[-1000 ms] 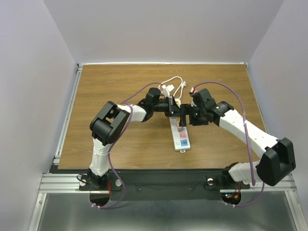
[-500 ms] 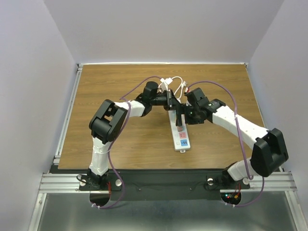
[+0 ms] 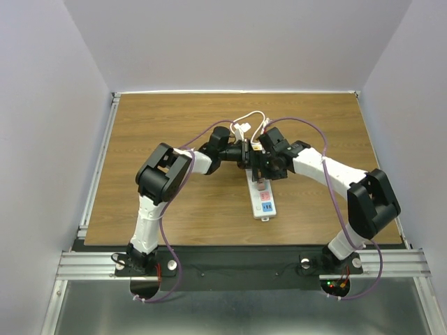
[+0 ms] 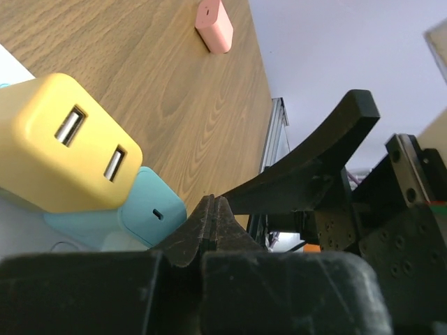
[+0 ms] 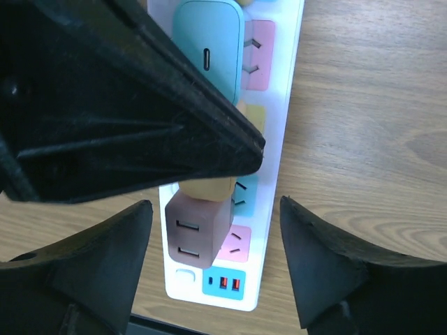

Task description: Pull the plug off the socket

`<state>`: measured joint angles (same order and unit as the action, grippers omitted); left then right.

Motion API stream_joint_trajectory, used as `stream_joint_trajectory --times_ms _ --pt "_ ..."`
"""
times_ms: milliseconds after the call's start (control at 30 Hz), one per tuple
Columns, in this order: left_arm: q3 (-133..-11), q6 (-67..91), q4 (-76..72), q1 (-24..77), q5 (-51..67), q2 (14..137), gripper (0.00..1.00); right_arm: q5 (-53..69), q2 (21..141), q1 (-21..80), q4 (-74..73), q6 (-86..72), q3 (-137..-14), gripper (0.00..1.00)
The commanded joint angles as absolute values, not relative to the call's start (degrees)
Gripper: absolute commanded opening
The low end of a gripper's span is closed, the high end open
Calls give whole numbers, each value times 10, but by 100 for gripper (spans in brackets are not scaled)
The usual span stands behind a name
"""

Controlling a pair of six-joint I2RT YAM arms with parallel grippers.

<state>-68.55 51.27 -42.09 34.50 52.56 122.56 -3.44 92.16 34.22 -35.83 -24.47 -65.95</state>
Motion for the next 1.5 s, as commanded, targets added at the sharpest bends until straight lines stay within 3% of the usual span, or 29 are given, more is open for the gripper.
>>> stream_joint_trajectory --times_ms 0,200,267,300,400,867,1033,1133,1167,1300,1467 --pt "-657 488 -419 344 528 1253 0 -52 925 351 -340 -269 -665 71" --pt "-643 483 -425 344 527 1266 0 -60 940 368 -330 -285 -668 44" --pt "-640 483 -425 343 526 1264 0 -53 940 373 -332 -284 -677 28" --pt "-638 483 -425 343 525 1262 0 -51 937 373 -333 -283 -679 15" --pt "-634 483 -425 343 520 1257 0 -52 929 374 -347 -283 -681 0" --pt "-603 470 -425 342 495 1271 0 -108 796 373 -488 -338 -749 0" --pt "-599 471 -424 342 492 1263 0 -189 732 369 -573 -352 -731 0" --pt "-602 473 -425 342 491 1260 0 -247 694 317 -597 -361 -698 0" --pt "-603 475 -424 342 492 1259 0 -245 695 256 -595 -355 -686 0" --pt "-603 475 -425 342 491 1244 0 -278 752 142 -568 -344 -644 1" --pt "-613 470 -403 342 488 1219 0 -303 842 106 -526 -370 -647 1"
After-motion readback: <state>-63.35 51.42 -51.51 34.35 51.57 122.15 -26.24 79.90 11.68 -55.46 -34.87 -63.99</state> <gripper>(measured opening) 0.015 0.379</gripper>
